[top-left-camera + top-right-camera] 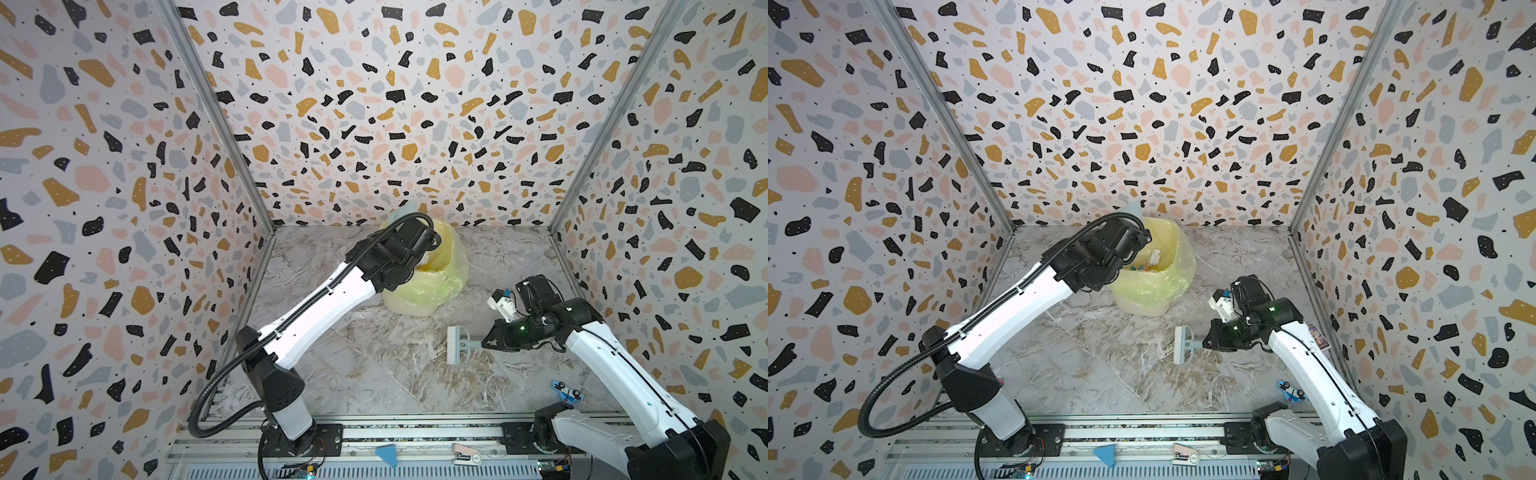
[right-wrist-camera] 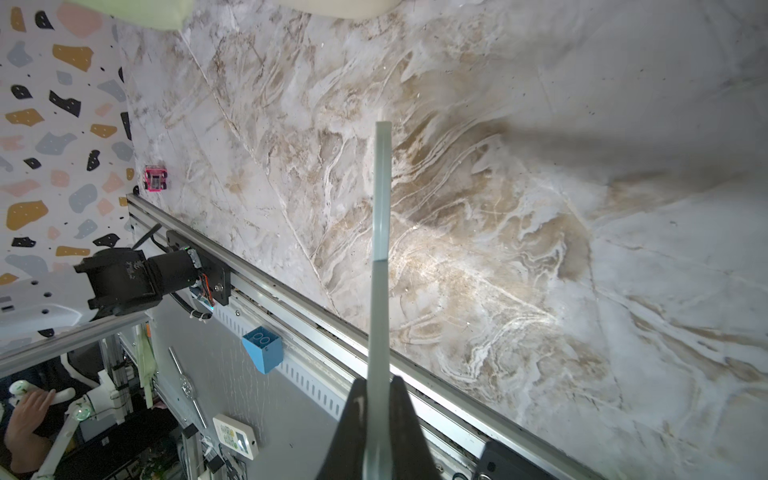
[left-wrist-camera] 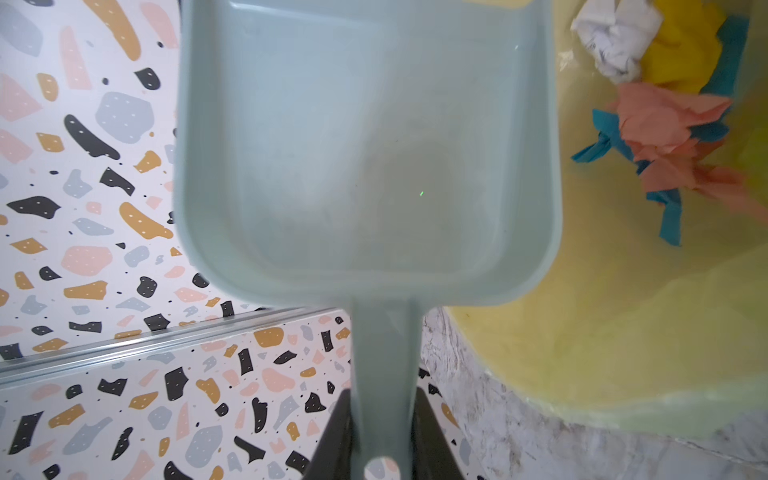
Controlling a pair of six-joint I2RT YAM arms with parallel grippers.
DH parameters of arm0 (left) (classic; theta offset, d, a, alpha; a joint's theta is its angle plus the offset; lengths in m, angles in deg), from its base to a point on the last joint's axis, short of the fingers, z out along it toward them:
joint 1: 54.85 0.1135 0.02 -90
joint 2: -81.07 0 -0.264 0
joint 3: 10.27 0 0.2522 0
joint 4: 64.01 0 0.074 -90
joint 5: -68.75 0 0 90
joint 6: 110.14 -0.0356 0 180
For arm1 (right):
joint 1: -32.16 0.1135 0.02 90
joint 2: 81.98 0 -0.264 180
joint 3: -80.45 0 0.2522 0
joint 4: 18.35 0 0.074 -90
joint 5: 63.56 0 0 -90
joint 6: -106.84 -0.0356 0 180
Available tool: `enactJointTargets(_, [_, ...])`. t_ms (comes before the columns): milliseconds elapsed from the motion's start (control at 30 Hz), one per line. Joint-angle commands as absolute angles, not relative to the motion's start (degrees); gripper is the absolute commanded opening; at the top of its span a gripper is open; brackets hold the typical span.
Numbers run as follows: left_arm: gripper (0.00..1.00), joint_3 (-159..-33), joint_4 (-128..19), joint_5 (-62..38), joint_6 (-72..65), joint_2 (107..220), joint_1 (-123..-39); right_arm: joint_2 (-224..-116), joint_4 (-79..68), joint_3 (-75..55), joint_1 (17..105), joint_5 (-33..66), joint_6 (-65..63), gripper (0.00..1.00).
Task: Sweep away the paper scraps from the table
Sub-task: 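Tip the dustpan over the yellow bin with the left gripper to empty scraps, then lower the empty dustpan beside the bin while the right gripper sets the brush down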
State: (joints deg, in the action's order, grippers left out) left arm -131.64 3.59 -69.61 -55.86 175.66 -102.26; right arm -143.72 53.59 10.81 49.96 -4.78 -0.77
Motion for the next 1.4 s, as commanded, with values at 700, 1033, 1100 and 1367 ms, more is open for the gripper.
enactJointTargets(700, [0.0, -92.57, -10.55, -45.59, -19.15, 140.58, -93.43, -140.32, 18.47, 20.82, 20.85, -8.05, -14.91, 0.0])
enactJointTargets(1033, [0.0, -86.23, -10.63, -45.95, -10.19, 132.56, -92.64, -139.48, 5.57, 34.39, 17.61, -9.78, -22.32, 0.0])
enactJointTargets(1100, [0.0, -85.62, -9.68, -48.13, -8.92, 131.36, -92.55, -139.51, 4.56, 36.5, 17.24, -10.2, -23.33, 0.0])
enactJointTargets(1367, [0.0, -81.02, -8.71, -56.22, -1.39, 127.76, -90.74, -138.21, 6.52, 40.7, 17.04, -8.3, -24.47, 0.0])
